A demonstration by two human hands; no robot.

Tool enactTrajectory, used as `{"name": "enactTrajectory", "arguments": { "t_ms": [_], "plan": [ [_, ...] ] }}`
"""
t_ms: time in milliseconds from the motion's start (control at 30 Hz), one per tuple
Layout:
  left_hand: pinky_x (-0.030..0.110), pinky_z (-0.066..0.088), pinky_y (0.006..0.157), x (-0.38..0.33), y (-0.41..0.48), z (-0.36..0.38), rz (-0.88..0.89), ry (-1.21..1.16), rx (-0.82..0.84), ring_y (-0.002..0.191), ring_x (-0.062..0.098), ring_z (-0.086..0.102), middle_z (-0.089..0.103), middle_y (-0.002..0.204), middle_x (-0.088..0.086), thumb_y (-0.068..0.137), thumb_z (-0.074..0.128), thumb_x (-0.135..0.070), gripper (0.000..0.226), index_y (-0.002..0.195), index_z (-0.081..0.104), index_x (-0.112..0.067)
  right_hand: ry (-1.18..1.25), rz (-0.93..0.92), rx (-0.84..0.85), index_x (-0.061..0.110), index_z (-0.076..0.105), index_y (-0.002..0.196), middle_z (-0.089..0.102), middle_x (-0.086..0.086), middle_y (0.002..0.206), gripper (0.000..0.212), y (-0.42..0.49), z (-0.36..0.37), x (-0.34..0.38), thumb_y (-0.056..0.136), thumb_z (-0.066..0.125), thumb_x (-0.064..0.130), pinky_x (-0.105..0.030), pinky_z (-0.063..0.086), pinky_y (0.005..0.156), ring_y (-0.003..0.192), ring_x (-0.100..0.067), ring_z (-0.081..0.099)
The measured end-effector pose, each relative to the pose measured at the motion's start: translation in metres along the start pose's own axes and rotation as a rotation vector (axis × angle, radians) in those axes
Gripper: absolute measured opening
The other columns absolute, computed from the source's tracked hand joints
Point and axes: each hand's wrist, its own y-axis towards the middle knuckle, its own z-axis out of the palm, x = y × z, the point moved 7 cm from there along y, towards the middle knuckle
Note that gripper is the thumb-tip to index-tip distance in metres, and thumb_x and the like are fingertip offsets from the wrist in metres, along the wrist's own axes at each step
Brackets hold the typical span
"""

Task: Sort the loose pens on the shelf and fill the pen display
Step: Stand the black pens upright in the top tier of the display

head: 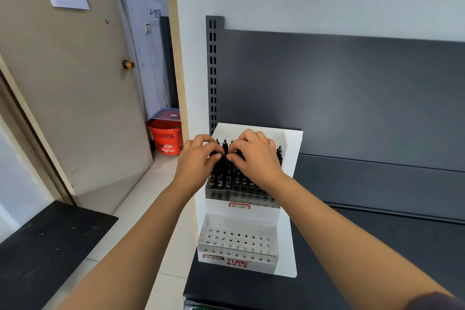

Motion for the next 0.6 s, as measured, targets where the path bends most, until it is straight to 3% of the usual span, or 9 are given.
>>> {"name": "enactTrajectory", "arguments": {
  "t_ms": [200,500,600],
  "plan": [
    [0.034,0.032,0.092,-0.005,0.001,-0.004,-0.065,0.051,-0.025,0.115,0.024,0.040,0.052,0.123,-0.002,0.091,0.059,-0.023,0.015,0.101,0.069,-0.017,0.012,0.028,0.017,0.026,0.068,0.098,0.048,0.009,0.107,0.017,0.001,-0.001,-0.001,0.091,0.058,0.037,-0.032,0.027,0.090,0.110,-0.016,0.039],
    [0.032,0.033,0.089,-0.005,-0.002,-0.003,-0.046,0.028,-0.028,0.112,0.024,0.043,0.053,0.121,-0.001,0.091,0.058,-0.021,0.014,0.103,0.062,-0.017,0.011,0.012,0.051,0.029,0.061,0.110,0.049,0.007,0.114,0.022,0.001,0.001,0.002,0.092,0.055,0.038,-0.036,0.028,0.095,0.115,-0.018,0.040],
    [0.031,0.031,0.087,-0.011,0.000,-0.006,0.012,0.004,-0.058,0.110,0.024,0.047,0.056,0.116,-0.001,0.091,0.056,-0.020,0.010,0.100,0.061,-0.018,0.037,0.024,-0.007,0.028,0.059,0.113,0.052,0.007,0.114,0.023,-0.001,-0.006,-0.003,0.093,0.052,0.038,-0.035,0.030,0.094,0.113,-0.018,0.044]
  ]
}}
